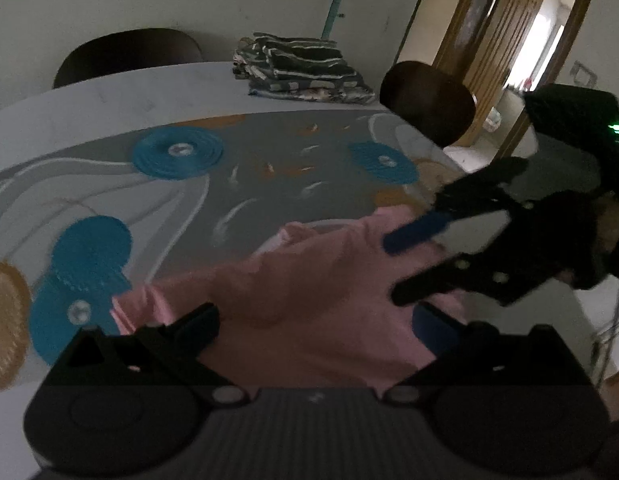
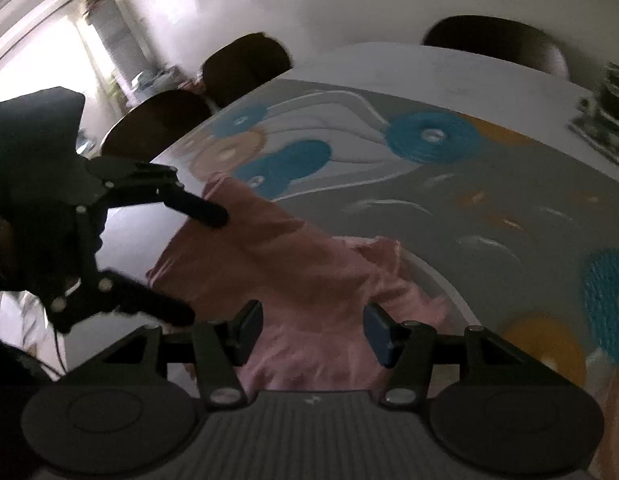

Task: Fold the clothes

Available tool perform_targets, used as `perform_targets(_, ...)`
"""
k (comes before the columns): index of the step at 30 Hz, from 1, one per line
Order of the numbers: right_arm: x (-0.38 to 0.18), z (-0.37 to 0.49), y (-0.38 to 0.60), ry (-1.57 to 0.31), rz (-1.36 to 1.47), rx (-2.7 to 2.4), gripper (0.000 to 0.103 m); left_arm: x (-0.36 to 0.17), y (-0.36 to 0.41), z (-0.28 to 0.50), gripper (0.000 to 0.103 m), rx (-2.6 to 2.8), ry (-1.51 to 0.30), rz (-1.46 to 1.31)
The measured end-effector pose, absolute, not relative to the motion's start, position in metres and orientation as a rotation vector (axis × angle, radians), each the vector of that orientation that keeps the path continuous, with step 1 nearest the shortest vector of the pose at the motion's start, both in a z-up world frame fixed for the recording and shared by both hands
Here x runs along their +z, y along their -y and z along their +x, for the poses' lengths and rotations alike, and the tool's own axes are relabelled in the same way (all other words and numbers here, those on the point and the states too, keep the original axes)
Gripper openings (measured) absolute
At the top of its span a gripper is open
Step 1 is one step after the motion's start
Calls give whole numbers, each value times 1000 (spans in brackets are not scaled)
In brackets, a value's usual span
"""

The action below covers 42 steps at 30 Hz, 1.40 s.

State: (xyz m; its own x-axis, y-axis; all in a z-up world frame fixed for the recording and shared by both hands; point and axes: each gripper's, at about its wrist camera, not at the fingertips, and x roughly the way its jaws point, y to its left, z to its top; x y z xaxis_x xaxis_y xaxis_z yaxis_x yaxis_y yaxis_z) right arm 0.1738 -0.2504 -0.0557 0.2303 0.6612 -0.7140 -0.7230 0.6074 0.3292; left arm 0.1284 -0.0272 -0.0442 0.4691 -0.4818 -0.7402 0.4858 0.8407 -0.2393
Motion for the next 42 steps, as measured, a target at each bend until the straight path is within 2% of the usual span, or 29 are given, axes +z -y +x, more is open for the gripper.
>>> perform_targets(7, -76, 185, 251, -950, -156, 852, 56, -63, 30, 157, 103, -589, -930, -4)
perform_targets(19, -92, 194, 252, -854, -232, 867, 57, -93, 26, 170, 103, -588, -910, -11)
perform_targets(26, -71, 195, 266, -875, -123, 791, 56, -70, 25, 167, 103, -571, -913, 58)
perform_targets(33, -47, 155, 285, -870, -71, 839, 56, -40, 8, 124, 103, -634, -897, 102)
perform_targets(42, -59, 126, 257, -866, -151, 841, 57, -52, 27, 100, 103, -734, -924, 243)
